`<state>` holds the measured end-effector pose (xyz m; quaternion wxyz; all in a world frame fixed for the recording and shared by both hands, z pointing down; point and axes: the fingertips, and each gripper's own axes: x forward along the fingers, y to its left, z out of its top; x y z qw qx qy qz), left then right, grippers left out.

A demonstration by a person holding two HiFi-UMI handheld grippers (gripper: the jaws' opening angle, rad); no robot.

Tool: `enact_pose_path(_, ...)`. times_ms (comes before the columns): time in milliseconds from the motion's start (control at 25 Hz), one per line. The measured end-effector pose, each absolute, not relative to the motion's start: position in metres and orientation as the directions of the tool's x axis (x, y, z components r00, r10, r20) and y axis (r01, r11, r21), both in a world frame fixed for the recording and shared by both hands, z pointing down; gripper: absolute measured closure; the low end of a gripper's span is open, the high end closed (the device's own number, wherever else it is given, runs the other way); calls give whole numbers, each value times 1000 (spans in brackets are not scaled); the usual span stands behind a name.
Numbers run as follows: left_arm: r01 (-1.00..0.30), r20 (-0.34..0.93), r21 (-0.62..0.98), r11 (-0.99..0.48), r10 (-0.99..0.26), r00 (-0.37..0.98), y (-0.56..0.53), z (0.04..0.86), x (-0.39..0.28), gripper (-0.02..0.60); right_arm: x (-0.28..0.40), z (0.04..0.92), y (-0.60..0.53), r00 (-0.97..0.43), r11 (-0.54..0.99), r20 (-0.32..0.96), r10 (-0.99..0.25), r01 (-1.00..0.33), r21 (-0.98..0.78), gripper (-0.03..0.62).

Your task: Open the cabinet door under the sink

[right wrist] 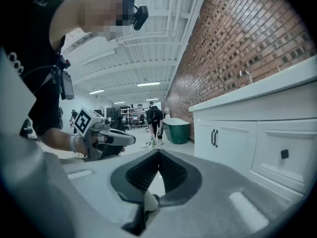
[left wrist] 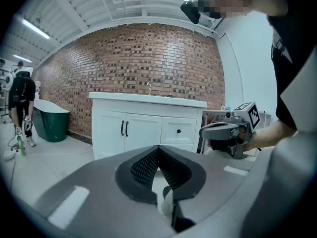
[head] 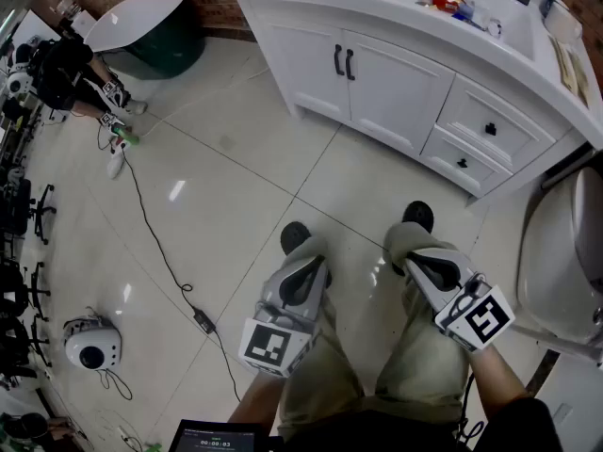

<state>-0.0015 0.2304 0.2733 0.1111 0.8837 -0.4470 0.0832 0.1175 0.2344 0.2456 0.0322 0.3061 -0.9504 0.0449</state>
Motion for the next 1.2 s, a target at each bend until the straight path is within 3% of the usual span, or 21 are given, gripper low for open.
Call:
enact_pose_path(160,-771,136,97,-629,-759,636,178,255,12,565,111,246,173,-779,781,103,-619,-624,-33,603)
enact_pose_path(560,-774,32,114,-623,-776,630,30,249,28,565,79,242,44,-768,771,70,-636,-634,52,603)
enact_pose_path(800,-777,54,81,-624,-776,629,-37,260,39,565,76,252,-20,-738,739,49,-673,-674,-2,603)
enact_pose_path(1200,-775,97,81,-626,-769,631,-99,292,49,565,87,295,-96,-678,683,130,-724,-730,-5,603)
